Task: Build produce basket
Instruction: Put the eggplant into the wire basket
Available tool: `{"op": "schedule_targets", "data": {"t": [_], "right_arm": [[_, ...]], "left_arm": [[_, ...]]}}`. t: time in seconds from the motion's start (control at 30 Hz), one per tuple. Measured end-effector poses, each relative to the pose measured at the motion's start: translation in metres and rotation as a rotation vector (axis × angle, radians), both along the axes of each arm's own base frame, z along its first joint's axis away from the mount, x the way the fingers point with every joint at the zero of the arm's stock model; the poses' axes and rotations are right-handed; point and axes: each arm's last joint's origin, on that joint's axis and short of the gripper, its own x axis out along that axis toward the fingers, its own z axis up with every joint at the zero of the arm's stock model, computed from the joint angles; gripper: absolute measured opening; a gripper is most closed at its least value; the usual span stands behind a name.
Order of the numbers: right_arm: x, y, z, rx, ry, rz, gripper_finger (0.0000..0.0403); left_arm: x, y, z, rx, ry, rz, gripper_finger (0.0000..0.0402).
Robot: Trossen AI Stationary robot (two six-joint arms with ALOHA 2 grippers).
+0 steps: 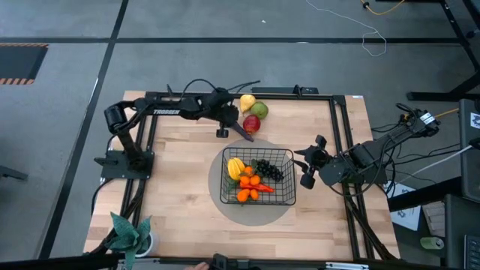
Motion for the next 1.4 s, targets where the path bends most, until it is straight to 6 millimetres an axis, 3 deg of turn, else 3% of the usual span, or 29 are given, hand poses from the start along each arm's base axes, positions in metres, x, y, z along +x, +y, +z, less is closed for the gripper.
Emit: {"op": "schedule_targets", "data": {"t": [0.23,0.53,0.87,1.2,1.4], "right_arm": [[0.000,0.000,0.000,0.000,0.001,0.001,0.0145],[0.000,0.000,0.000,0.000,0.001,0.001,0.0145],[0.000,0.000,0.000,0.001,0.001,0.002,0.0145],[0.000,0.000,0.000,-0.004,0.004,0.004,0.0145],[-0.001,0.000,0.000,-0.009,0.010,0.004,0.0145]], "left_arm": [[0.001,-0.003,-0.001,0.042,0.035,0.109,0.0120],[-0.006,-0.001,-0.006,-0.036,0.070,0.173,0.0185],[-0.004,0.002,-0.003,-0.032,0.025,0.189,0.0185],[0.002,0.008,-0.036,-0.059,0.175,0.162,0.0185],[0.017,0.004,-0.028,0.035,0.221,0.058,0.0185]]}}
